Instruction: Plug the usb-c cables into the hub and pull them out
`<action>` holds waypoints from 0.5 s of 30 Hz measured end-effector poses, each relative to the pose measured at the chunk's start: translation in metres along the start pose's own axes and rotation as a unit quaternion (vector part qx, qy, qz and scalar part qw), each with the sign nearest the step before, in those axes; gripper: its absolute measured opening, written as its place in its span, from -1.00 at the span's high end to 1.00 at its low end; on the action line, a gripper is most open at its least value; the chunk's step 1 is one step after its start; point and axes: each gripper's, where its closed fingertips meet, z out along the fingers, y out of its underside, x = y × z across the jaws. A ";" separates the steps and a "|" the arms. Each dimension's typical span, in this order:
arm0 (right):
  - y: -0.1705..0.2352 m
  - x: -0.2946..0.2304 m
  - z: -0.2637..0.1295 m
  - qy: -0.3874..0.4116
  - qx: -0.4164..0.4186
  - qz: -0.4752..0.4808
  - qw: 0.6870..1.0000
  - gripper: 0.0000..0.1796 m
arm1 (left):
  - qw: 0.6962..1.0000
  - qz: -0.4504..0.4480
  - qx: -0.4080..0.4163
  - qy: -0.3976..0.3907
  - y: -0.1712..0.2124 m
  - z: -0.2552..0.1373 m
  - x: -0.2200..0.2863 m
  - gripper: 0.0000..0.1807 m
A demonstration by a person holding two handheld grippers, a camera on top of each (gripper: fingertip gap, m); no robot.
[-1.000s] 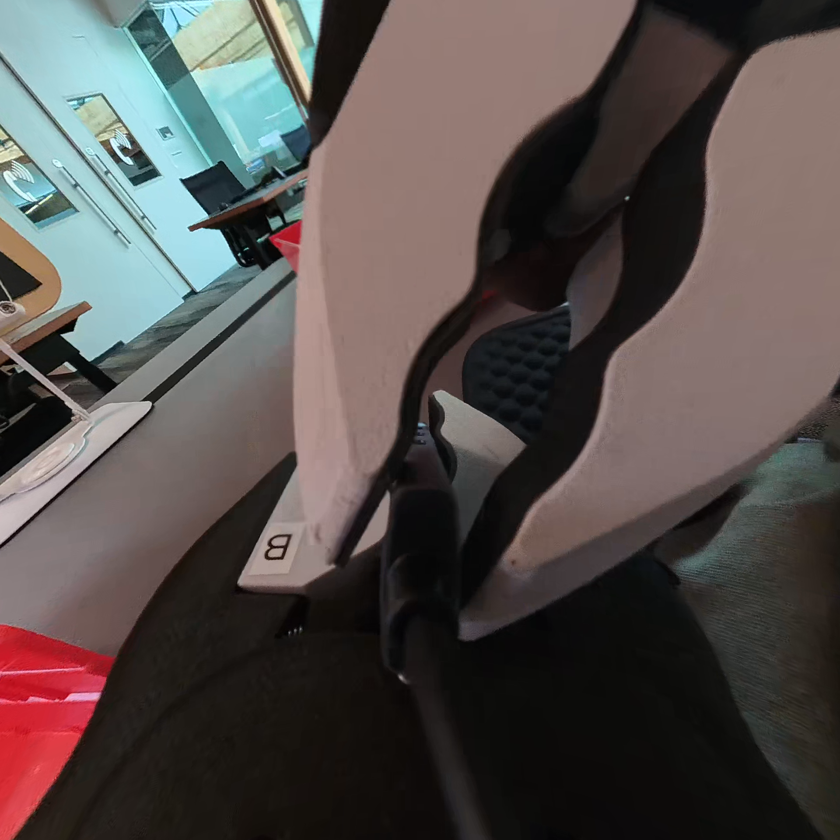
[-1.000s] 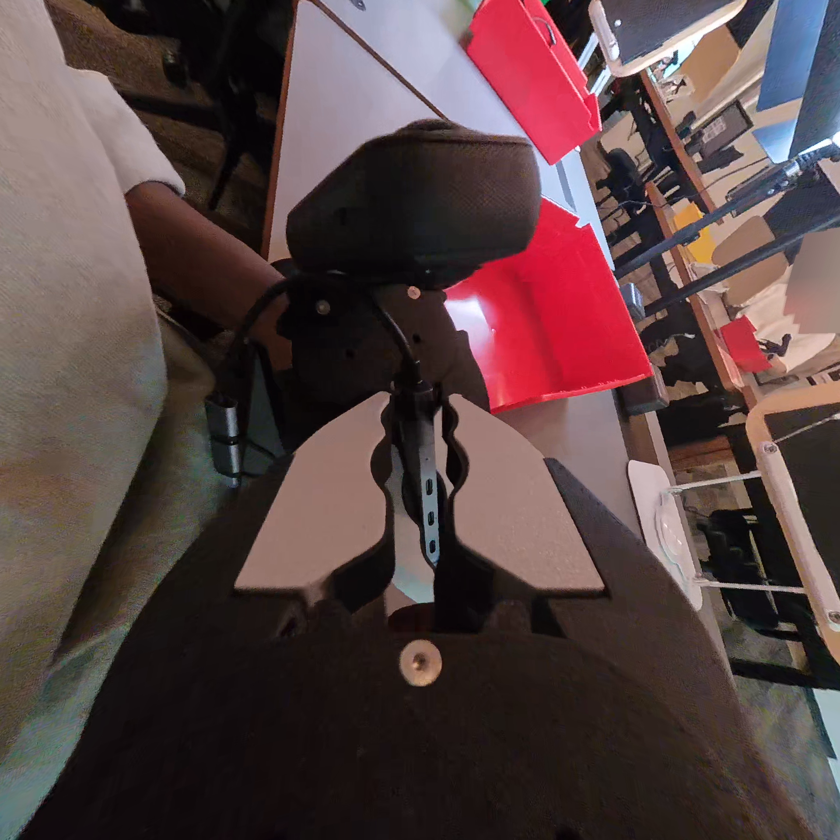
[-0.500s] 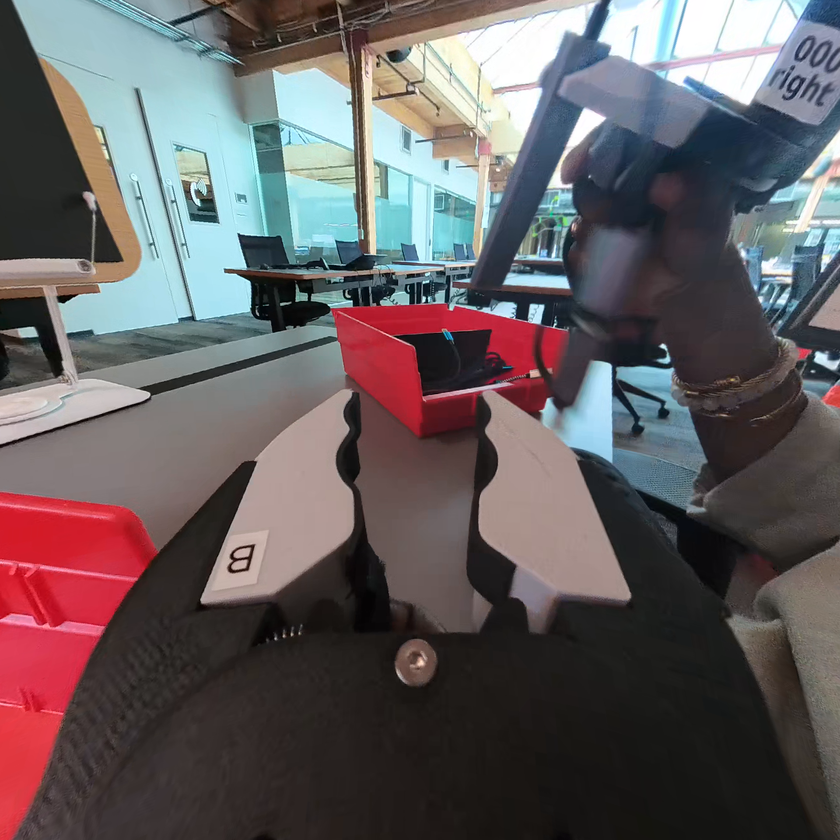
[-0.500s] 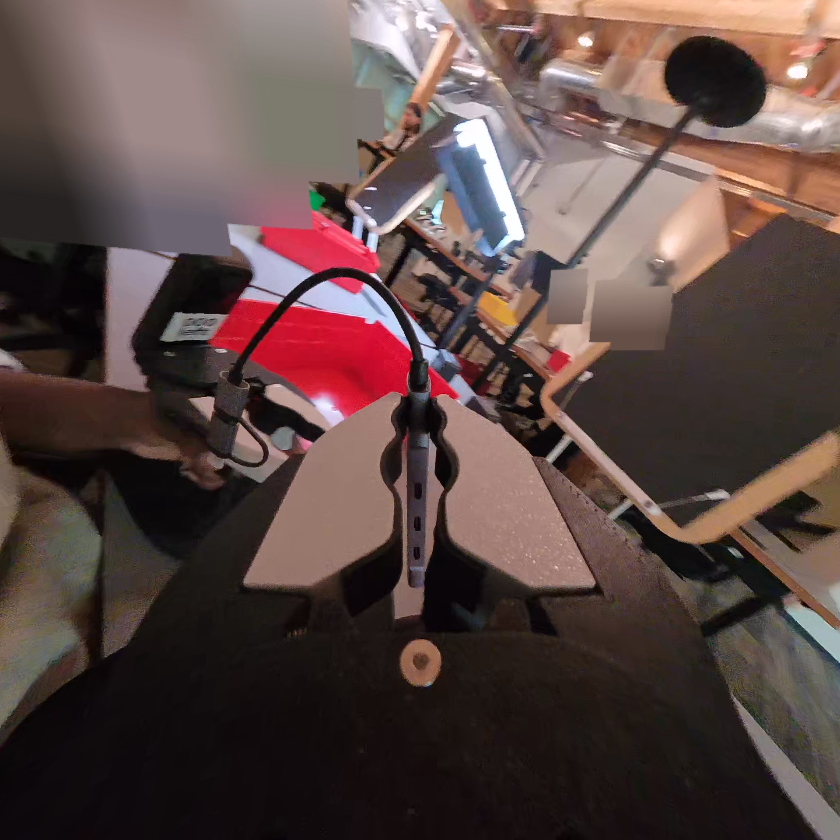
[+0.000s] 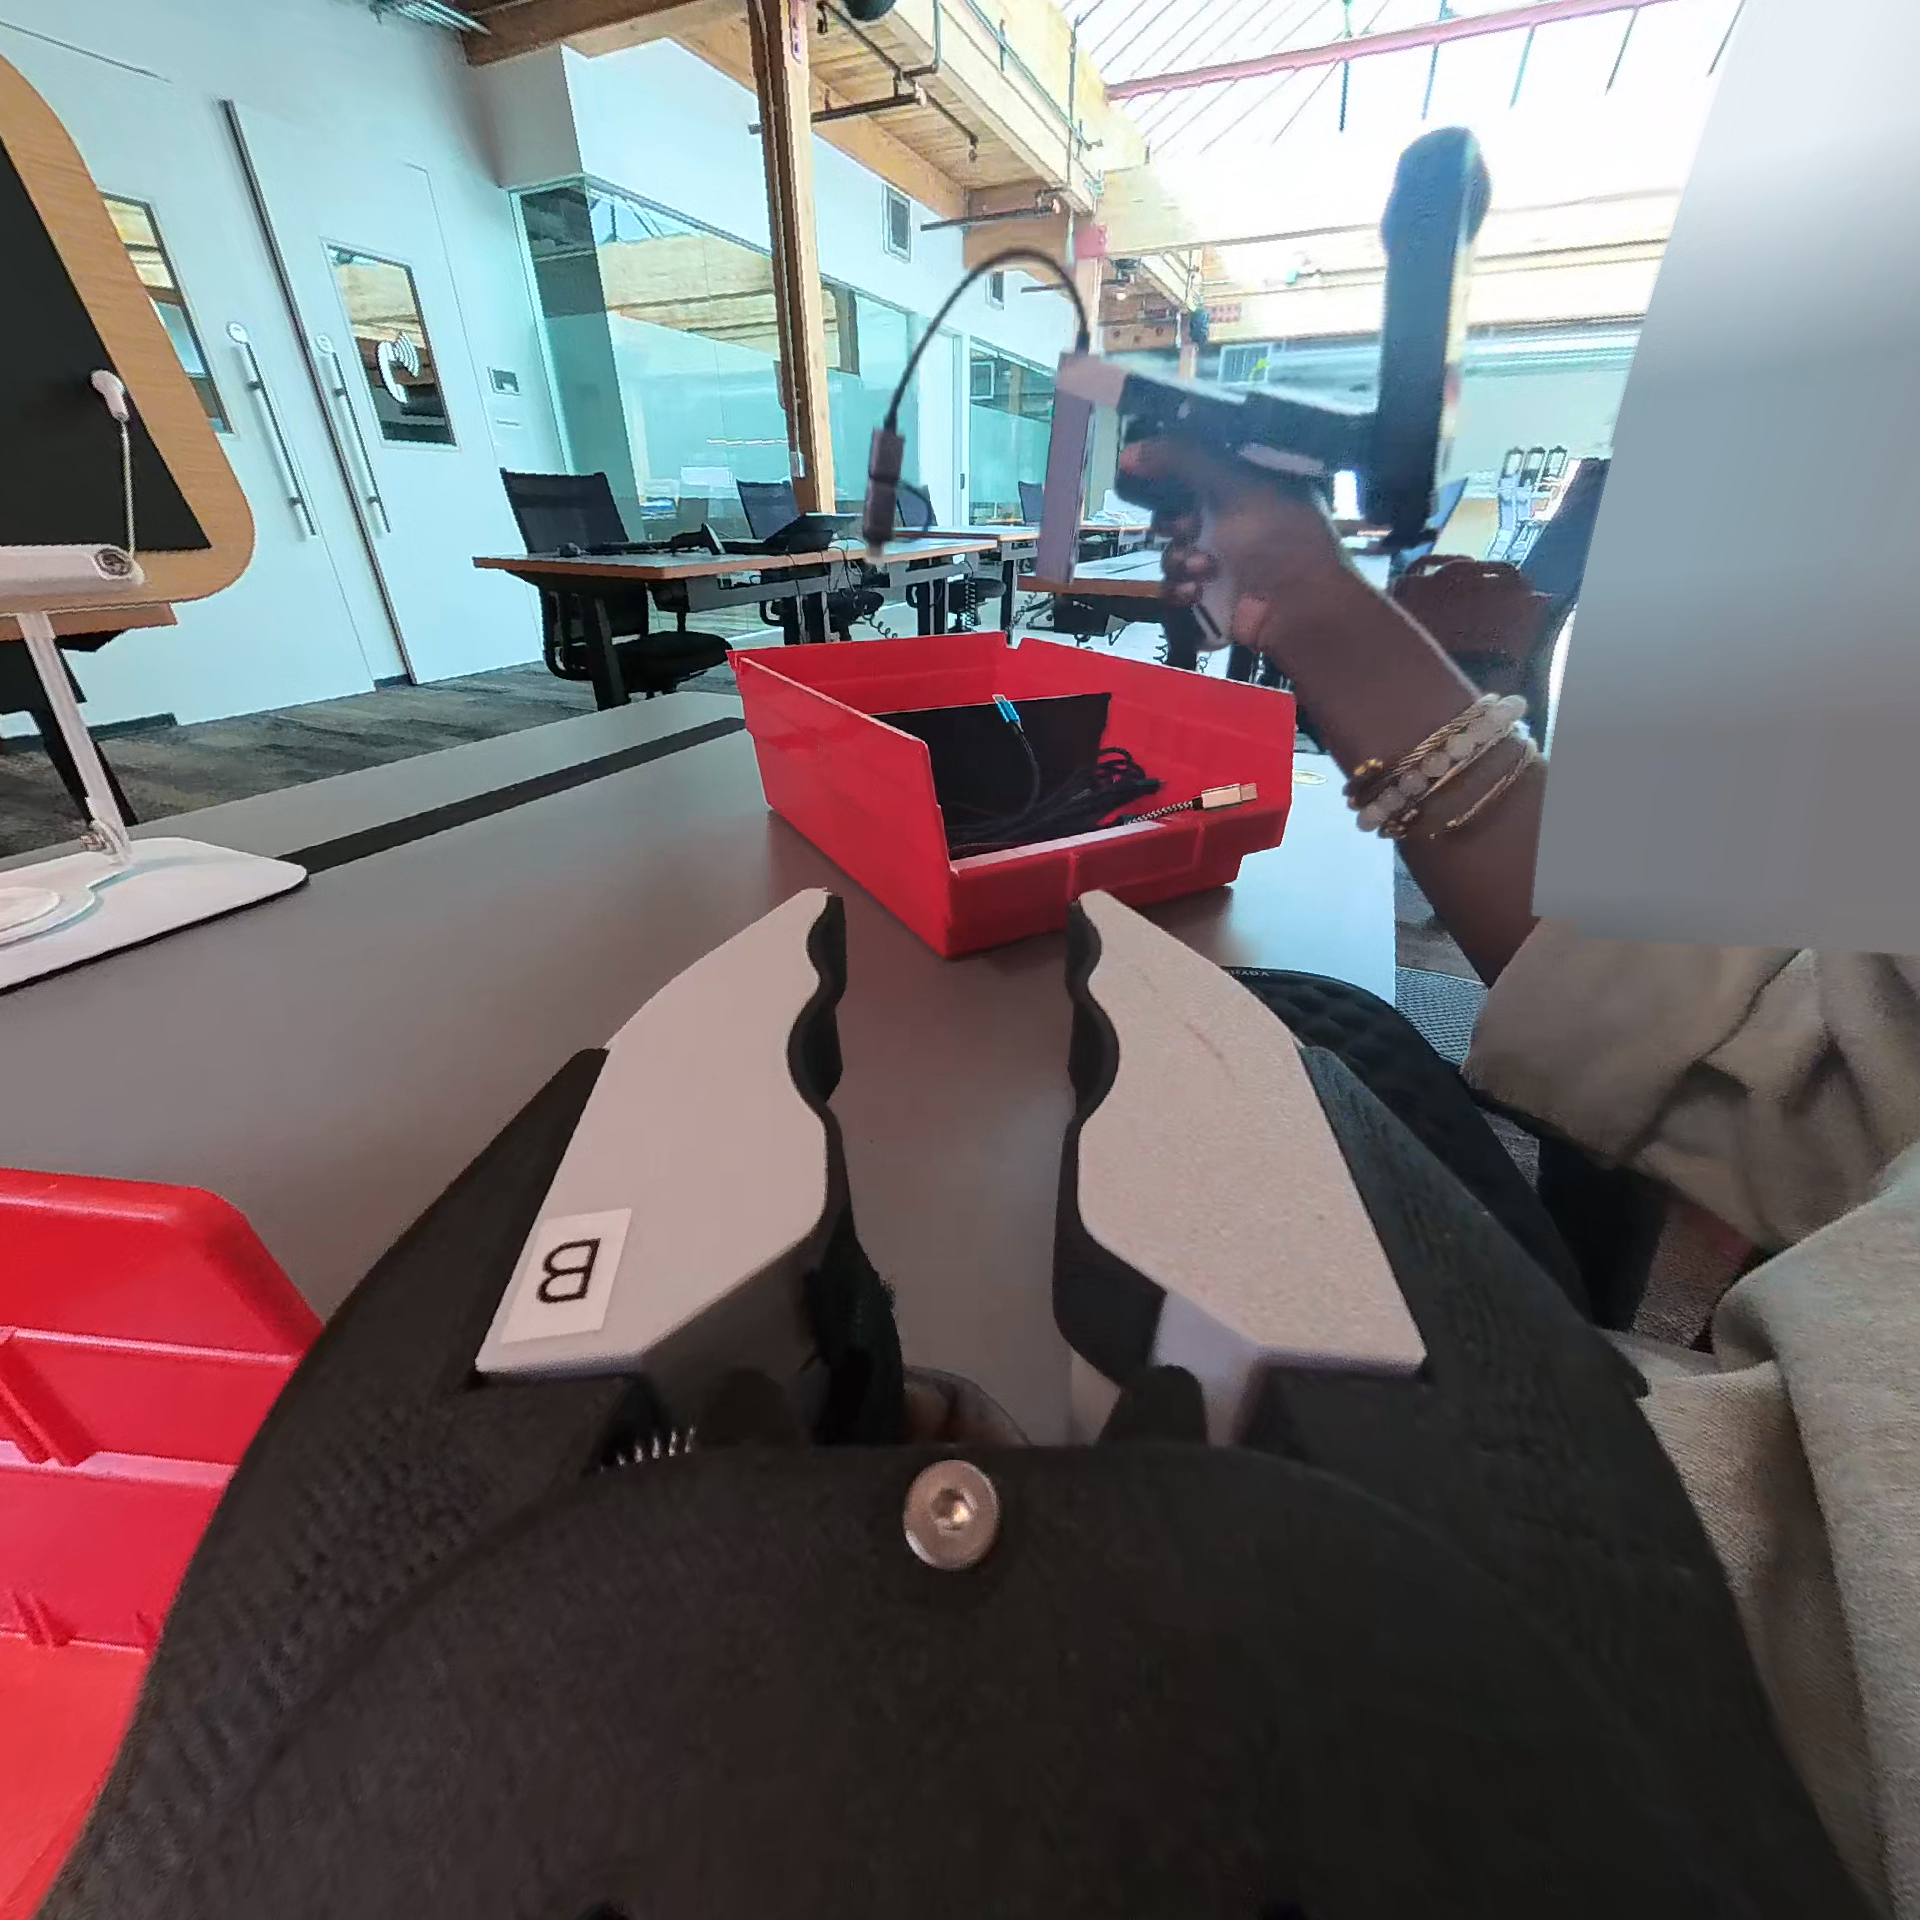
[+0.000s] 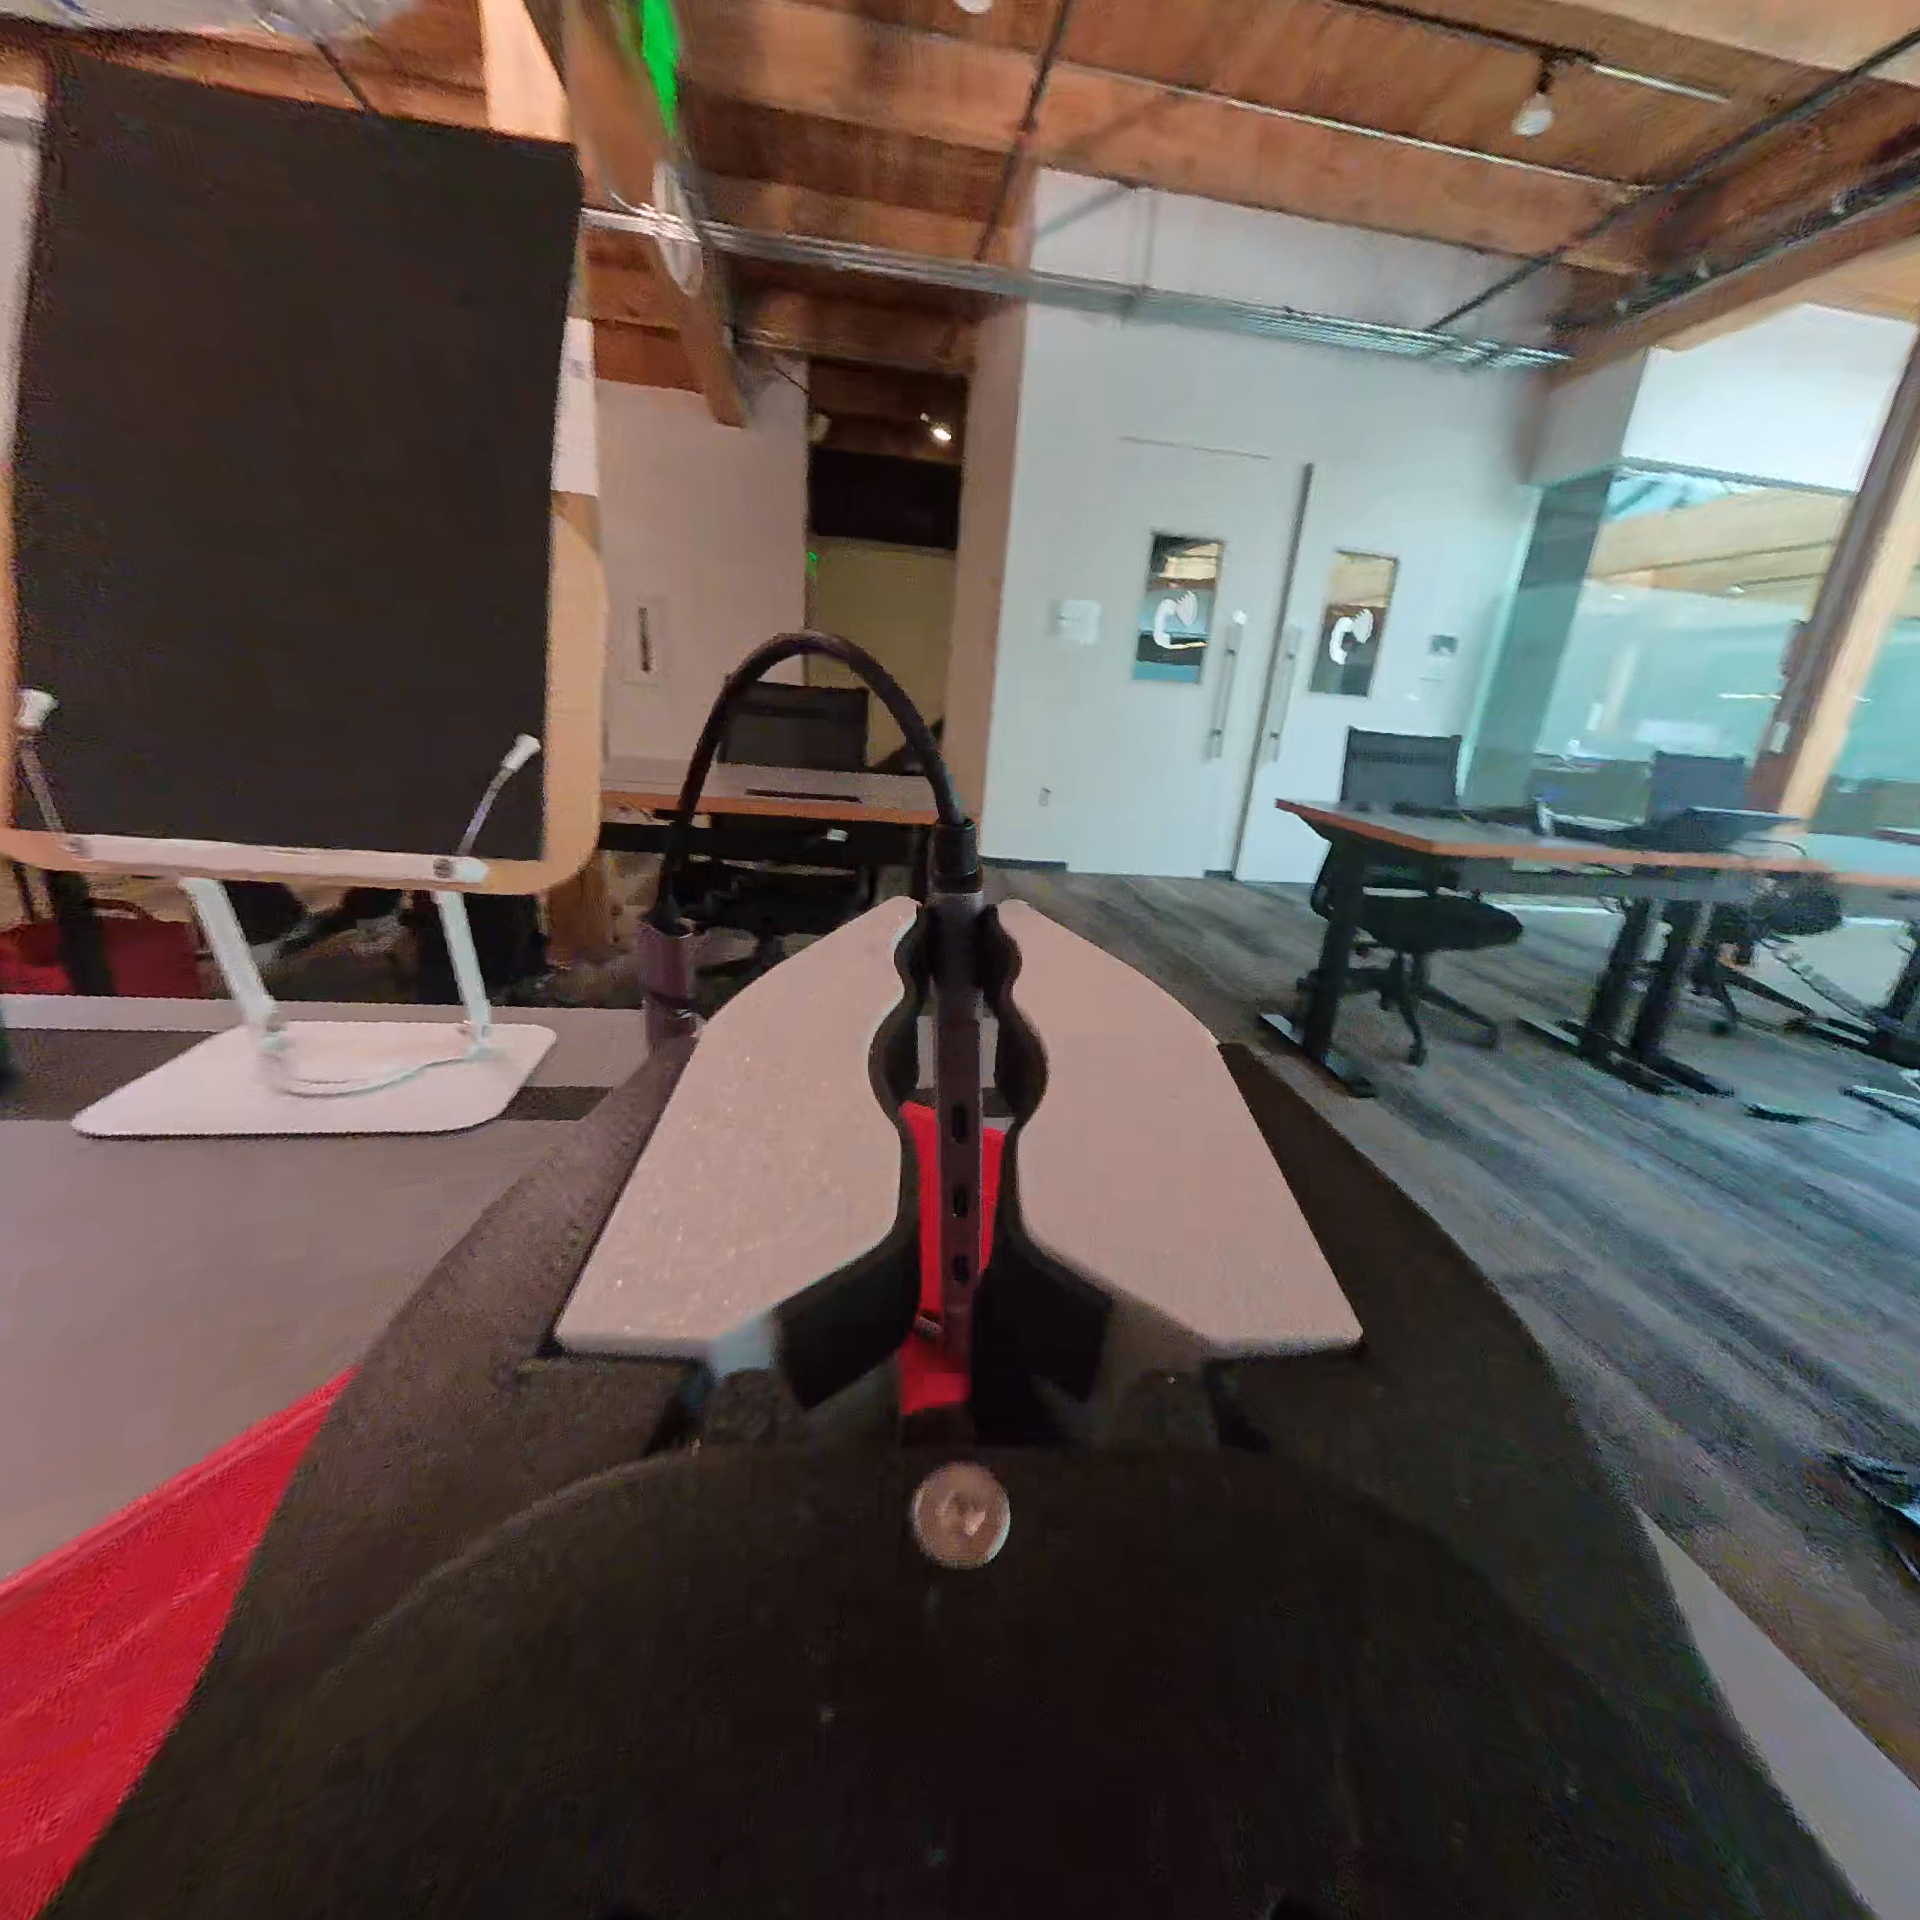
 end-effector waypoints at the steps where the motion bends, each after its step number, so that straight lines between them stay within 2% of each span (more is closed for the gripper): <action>1: 0.008 0.007 0.002 0.021 -0.011 -0.012 1.000 0.90 | 1.000 0.002 0.001 0.000 0.000 0.000 0.000 0.56; 8: 0.051 0.010 0.017 0.062 -0.073 -0.093 0.991 0.90 | 1.000 0.012 0.006 0.003 -0.001 -0.001 0.003 0.57; 15: 0.070 0.002 0.025 0.078 -0.109 -0.175 0.975 0.88 | 1.000 0.015 0.011 0.005 -0.002 -0.002 0.003 0.57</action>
